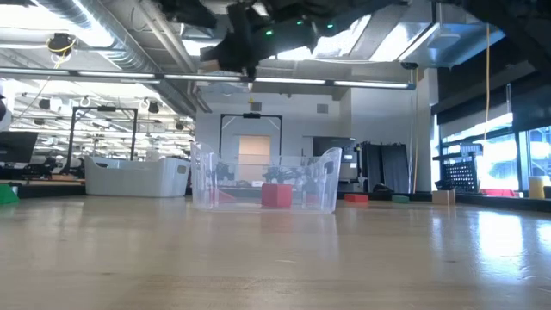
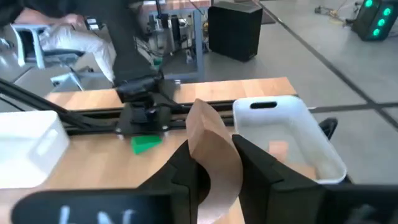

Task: Sort & place blocks by color
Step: Put the right brown block into the gray bin

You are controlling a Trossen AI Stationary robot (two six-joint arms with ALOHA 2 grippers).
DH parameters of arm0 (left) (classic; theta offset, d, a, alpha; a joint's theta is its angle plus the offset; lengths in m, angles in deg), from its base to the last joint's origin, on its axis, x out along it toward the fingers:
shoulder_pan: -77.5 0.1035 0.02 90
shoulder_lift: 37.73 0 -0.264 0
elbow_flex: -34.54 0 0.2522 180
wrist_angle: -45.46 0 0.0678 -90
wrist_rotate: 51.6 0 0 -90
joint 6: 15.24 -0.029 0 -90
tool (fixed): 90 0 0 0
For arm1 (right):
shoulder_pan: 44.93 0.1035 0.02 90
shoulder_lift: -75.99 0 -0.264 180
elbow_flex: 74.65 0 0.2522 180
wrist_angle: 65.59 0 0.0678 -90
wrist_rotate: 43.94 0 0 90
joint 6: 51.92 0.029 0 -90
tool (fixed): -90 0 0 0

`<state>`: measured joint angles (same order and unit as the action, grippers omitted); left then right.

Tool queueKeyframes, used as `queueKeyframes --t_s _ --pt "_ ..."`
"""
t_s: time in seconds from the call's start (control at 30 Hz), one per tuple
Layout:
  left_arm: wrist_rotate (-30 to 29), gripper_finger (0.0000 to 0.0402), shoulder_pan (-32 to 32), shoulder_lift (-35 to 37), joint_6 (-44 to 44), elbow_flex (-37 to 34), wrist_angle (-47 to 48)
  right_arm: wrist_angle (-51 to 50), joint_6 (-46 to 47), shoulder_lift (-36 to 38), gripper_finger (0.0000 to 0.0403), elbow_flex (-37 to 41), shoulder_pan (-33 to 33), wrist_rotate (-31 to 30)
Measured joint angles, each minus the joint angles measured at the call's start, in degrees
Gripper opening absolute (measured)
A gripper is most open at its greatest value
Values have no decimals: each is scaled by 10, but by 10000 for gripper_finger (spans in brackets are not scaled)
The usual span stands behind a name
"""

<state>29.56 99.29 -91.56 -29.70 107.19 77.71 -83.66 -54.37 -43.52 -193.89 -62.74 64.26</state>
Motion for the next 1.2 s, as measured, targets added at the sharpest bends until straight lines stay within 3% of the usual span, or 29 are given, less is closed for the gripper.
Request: queueKeyframes --t_s 0.27,0.5,0.57,0.83,1.2 --pt "-70 132 -10 94 24 -1 44 -19 -11 -122 71 -161 -5 26" --pt "-101 132 -10 126 39 -1 94 -16 -11 -227 71 -270 -7 24" --pt "-105 132 -10 127 44 -1 108 -7 -11 -260 71 -297 -8 -1" --pt "-105 132 -10 126 66 -1 143 91 6 -320 71 -284 -16 -53" --pt "-105 132 -10 126 64 -1 142 96 -4 -347 71 -284 -19 -106"
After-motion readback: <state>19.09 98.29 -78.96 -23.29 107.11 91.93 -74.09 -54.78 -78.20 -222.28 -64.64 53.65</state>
